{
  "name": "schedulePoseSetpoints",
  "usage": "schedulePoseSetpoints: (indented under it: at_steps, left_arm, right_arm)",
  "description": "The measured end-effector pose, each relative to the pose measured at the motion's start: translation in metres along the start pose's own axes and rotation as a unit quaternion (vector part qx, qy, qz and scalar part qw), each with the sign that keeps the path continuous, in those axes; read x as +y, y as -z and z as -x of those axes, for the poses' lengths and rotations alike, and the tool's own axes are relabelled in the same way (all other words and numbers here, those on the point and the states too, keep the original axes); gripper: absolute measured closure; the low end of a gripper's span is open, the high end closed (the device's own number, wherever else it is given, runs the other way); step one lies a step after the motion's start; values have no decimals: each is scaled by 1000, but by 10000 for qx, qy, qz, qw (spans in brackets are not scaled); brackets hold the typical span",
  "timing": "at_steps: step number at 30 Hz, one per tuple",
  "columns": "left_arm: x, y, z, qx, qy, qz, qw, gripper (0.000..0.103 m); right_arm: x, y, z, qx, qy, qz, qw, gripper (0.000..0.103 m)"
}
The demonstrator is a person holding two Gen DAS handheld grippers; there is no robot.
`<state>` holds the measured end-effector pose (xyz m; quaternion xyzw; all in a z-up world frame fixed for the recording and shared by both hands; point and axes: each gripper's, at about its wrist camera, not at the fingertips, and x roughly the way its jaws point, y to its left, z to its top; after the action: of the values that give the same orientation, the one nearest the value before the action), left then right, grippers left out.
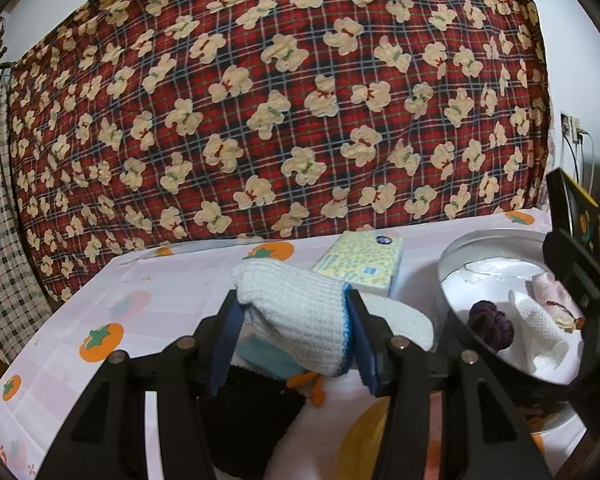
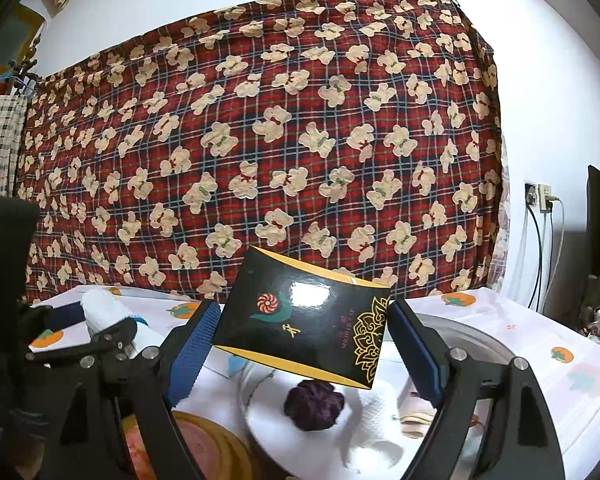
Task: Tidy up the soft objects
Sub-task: 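Carry the white knit glove and black card with both tools over the tin, then open both tools to drop the glove and black card into the tin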
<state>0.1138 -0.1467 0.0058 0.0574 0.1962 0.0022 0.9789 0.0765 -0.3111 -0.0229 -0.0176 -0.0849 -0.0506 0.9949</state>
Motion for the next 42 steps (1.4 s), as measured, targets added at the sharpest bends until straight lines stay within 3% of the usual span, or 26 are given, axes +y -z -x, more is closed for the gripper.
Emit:
schedulePoseSetpoints:
  at_steps: [8,16,21,30,34,37,42]
  left_arm:
    - [-33,-23,-1,328,472,-175,9982,52]
    - [-74,-46,-20,963,1069,-381,9889,52]
    - [-96,-55,-29,1168,1122,-552,9853,52]
    - [-125,-54,-44,1477,1236,-709,9787,51]
    - [-135,-53,-46,1497,1288,-824,9768,44]
    - [-139,-54,-44,1442,1277,-893,9772,27]
    - [-131,-58,-30,1185,1167,-980,9812,15]
  right_arm:
    - [-39,-14,-13,463,-13,-153,9988,16]
    - [-85,-13,-41,1377,-96,-312,9899,16]
    - [-106,-8,-55,1805,-124,-369,9828,16]
    - [-128,-3,-60,2026,-127,-406,9783,16]
    - [-136,-2,-65,2093,-143,-519,9764,15]
    - [-140,-2,-66,2078,-134,-611,9762,13]
    - [-143,-1,-61,1987,-104,-704,9775,9]
